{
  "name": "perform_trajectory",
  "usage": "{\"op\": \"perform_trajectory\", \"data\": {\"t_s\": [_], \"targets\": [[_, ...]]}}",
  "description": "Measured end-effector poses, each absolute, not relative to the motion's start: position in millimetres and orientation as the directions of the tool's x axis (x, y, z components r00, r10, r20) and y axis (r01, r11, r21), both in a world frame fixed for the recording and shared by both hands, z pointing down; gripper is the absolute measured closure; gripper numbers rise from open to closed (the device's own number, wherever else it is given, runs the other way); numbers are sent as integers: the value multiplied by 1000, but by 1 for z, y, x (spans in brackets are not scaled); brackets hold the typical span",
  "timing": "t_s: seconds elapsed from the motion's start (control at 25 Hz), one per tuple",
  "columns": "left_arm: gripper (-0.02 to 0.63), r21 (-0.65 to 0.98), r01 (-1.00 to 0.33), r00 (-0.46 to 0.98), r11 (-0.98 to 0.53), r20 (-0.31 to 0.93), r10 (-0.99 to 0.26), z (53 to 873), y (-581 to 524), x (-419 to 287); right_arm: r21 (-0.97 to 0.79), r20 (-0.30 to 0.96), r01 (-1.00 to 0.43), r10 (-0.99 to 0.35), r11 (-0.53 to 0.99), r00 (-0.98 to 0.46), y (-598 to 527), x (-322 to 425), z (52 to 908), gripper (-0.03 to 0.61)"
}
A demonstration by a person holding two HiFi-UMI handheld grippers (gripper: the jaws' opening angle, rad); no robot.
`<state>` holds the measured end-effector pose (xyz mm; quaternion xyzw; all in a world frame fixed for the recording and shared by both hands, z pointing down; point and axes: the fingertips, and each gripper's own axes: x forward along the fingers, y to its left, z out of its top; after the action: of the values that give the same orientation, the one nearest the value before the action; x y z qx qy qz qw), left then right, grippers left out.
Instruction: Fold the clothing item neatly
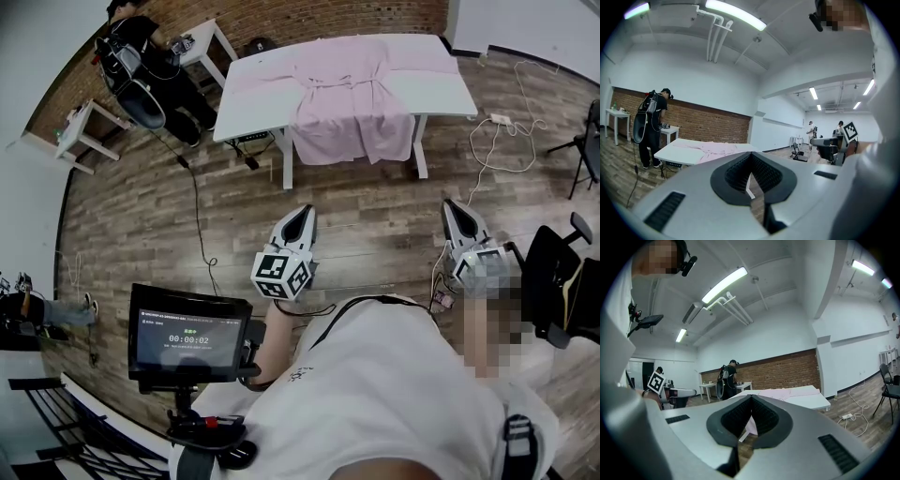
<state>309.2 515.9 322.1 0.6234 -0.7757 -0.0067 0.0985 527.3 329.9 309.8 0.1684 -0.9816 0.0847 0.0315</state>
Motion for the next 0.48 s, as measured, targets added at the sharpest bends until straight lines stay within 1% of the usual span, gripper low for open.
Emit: {"op": "perform_trajectory", "data": {"t_s": [0.24,0.48], "targets": [[612,136,-964,-207,228,152,-966,323,508,310,-158,100,-335,-323,929,-941,321,530,311,577],[612,130,-962,-216,238,167,-962,329,477,311,-170,102,-308,-294,936,-950,292,526,319,577]]}}
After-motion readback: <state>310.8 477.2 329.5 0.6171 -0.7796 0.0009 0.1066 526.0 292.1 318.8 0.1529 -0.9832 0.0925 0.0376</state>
